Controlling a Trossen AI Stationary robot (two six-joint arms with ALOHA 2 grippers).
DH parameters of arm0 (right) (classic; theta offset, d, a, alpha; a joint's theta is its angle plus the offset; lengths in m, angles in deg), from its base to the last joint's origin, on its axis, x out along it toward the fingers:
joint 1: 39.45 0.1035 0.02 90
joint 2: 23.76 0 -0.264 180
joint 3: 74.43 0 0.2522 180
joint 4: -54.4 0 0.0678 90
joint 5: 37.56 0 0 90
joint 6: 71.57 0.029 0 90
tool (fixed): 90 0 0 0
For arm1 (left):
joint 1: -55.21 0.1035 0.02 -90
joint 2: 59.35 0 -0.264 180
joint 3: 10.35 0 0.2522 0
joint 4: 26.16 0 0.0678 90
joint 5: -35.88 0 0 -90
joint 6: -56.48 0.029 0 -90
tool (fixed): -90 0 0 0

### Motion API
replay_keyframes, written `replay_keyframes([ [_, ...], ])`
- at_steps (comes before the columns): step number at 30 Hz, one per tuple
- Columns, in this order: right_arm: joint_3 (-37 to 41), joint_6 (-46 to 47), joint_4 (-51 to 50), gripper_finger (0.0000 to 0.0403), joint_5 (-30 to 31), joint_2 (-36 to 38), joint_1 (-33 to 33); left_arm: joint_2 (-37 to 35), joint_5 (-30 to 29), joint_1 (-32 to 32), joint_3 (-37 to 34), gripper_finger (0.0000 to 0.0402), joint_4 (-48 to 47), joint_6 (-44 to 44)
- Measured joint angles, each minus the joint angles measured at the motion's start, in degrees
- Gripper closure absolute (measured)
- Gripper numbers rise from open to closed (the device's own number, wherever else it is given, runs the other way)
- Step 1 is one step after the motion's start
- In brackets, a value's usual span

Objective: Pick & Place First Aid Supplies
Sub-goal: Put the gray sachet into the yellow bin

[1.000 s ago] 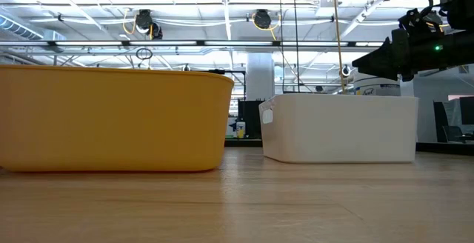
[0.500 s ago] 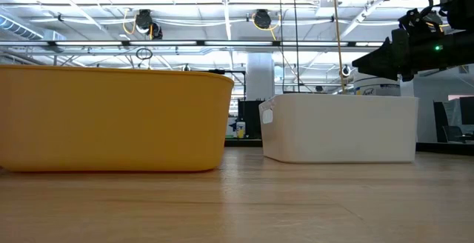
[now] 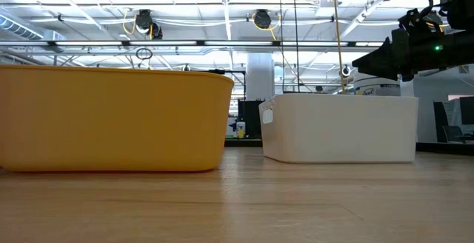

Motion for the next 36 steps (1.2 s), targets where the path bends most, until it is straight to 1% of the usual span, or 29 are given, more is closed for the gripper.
replay_keyframes([
  [5, 0.0, 0.0, 0.0, 0.0140, 0.0, 0.0, 0.0, -3.2, 2.9, -0.2, 0.1, 0.0397, -2.1, -3.0],
  [15, 0.0, 0.0, 0.0, 0.0140, 0.0, 0.0, 0.0, -12.7, 3.5, -0.1, 4.7, 0.0399, -23.8, -11.3],
  [18, 0.0, 0.0, 0.0, 0.0140, 0.0, 0.0, 0.0, -14.3, 3.6, -0.1, 6.2, 0.0399, -29.3, -13.9],
  [22, 0.0, 0.0, 0.0, 0.0140, 0.0, 0.0, 0.0, -14.6, 4.2, 0.5, 9.1, 0.0400, -35.6, -15.6],
  [24, 0.0, 0.0, 0.0, 0.0140, 0.0, 0.0, 0.0, -13.8, 4.2, 2.0, 11.1, 0.0400, -37.7, -15.6],
  [27, 0.0, 0.0, 0.0, 0.0140, 0.0, 0.0, 0.0, -10.8, 4.9, 5.7, 15.0, 0.0400, -40.0, -13.5],
  [32, 0.0, 0.0, 0.0, 0.0140, 0.0, 0.0, 0.0, -2.3, 9.5, 15.1, 22.6, 0.0401, -42.6, -8.0],
  [36, 0.0, 0.0, 0.0, 0.0140, 0.0, 0.0, 0.0, 5.0, 9.8, 21.6, 30.3, 0.0401, -45.0, -3.5],
])
